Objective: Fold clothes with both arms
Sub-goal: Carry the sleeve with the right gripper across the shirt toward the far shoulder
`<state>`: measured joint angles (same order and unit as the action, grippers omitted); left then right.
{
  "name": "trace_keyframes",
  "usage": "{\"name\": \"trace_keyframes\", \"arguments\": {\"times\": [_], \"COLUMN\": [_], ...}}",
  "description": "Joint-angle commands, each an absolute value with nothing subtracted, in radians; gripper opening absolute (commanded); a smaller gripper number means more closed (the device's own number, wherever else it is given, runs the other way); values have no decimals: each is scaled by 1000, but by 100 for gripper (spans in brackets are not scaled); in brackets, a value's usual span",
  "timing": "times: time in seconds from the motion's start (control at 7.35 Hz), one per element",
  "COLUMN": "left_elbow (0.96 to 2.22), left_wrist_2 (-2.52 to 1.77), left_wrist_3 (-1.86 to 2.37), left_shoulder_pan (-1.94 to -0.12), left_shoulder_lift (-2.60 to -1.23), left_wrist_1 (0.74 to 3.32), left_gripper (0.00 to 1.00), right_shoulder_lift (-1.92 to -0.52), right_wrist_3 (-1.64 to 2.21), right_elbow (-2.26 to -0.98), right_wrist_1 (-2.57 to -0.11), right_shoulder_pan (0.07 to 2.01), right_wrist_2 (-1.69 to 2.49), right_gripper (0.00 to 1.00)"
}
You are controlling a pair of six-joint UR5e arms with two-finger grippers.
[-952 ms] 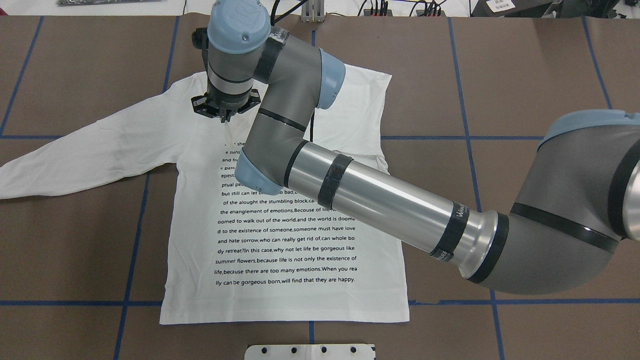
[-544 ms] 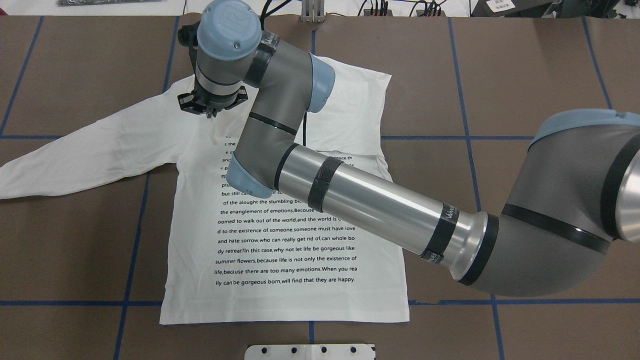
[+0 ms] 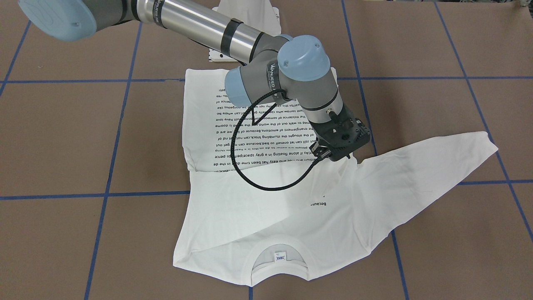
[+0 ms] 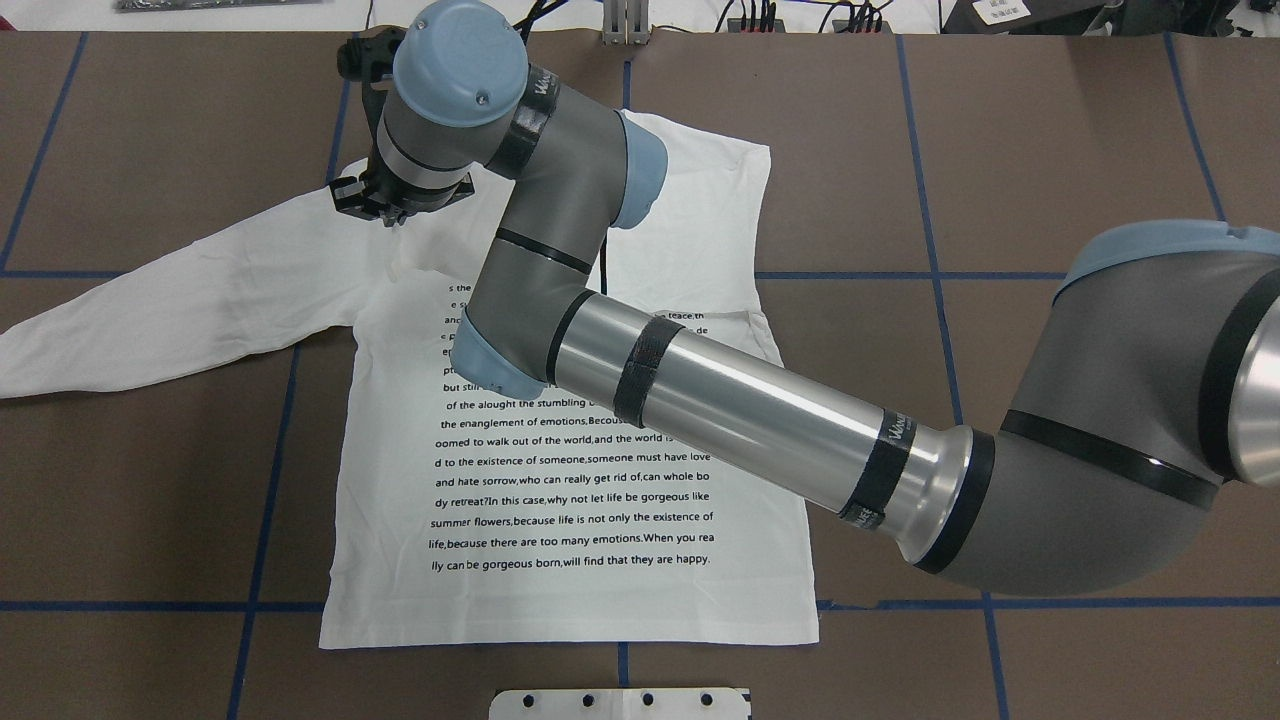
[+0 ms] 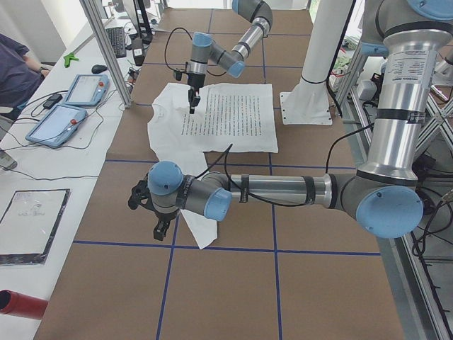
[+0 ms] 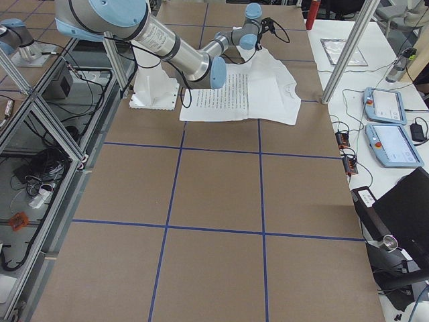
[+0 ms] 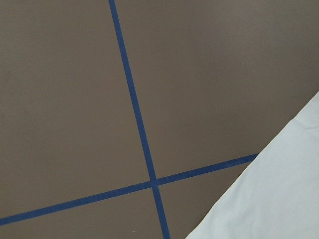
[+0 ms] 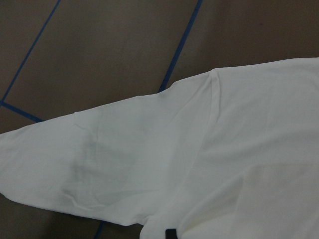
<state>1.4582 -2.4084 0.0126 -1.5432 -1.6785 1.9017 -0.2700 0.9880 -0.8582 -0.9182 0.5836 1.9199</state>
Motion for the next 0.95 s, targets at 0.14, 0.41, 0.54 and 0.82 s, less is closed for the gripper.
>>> {"name": "trace_keyframes", "arguments": {"times": [0.14,0.41,0.54,0.82], "left_elbow": [1456,1454,1454,1450], "left_wrist_2": [-2408,-2408,-2407,-2407], "left_wrist_3": [14,14,14,15], "left_shoulder_pan": [-1543,-1543,-1543,-1543], "left_shoulder_lift": [-1686,-1697,-1697,-1695], "left_wrist_1": [1901,1899,1901,1901], "left_gripper": [99,99,99,99], "right_shoulder_lift": [-268,-227,-222,-225], "right_wrist_3": [989,1049,1058,1093], "right_elbow": [-833,-831,-831,-833], "right_wrist_1": [-914,-913,-913,-922], "right_shoulder_pan": [574,528,525,525], "right_wrist_2": [1916,1809,1806,1799], "right_gripper": [0,99,99,99]}}
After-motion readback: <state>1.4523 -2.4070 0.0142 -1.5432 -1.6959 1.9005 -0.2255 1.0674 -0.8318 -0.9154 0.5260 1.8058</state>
